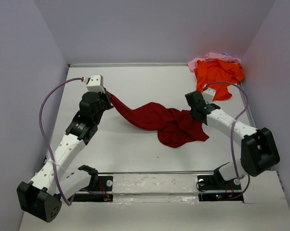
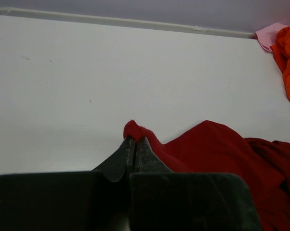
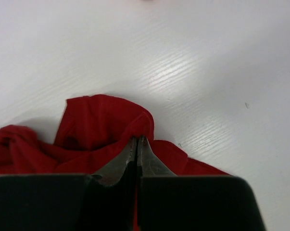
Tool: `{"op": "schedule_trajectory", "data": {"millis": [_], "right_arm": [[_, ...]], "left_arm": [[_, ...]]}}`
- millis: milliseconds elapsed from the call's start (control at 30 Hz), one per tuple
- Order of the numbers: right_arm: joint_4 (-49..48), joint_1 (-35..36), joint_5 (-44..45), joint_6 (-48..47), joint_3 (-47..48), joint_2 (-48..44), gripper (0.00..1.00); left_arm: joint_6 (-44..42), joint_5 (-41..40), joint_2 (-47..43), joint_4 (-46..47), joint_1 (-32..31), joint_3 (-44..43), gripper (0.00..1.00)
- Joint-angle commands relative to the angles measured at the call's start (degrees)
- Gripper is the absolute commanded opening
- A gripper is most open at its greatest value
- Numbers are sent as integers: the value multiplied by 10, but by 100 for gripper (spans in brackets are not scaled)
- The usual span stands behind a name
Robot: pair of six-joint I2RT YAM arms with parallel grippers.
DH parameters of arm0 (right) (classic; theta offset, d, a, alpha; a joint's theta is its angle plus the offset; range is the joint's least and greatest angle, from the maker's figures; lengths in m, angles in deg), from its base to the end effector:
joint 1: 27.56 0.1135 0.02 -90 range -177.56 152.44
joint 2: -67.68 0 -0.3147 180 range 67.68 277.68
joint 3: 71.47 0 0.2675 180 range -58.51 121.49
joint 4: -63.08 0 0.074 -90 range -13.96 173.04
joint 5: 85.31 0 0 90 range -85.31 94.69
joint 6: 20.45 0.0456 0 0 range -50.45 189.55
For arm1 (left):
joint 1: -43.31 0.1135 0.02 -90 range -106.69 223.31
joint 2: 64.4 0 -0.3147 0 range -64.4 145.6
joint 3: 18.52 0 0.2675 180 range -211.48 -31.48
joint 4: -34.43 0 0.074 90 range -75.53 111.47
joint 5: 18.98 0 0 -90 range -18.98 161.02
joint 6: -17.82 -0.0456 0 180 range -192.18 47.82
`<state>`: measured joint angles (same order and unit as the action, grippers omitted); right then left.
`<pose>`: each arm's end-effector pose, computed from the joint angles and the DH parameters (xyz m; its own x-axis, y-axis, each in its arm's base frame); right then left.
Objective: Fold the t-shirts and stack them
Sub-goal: Flatten the tshirt out
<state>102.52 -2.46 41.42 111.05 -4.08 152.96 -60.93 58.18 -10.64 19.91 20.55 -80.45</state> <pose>0.2908 0.1061 0.2519 -0.6025 0.3042 -0.7379 0.4694 0.8828 -0.0194 0.2035 -0.0744 0.3922 -0.1339 -0.1501 -0.9796 0.1503 0.9740 -0.1698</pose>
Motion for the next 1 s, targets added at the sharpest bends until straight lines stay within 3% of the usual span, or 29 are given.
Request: {"op": "schedule_trajectory", "data": {"millis": [0,467,733,967], "right_arm": [[-45,0,-15,-42,-6,-83,0],[-134,39,-182,-120,-11,-126,0],[-138,44,-176,-191,39,-175,0],[-72,44,-135,-235,120,-279,0]], "left_arm": [[-2,2,-6,25,3,5,0],[-1,3,1,24,3,5,0],[-4,-24,-31,39,3,10,0],[-25,-35,-111,30,-2,-57,0]]}}
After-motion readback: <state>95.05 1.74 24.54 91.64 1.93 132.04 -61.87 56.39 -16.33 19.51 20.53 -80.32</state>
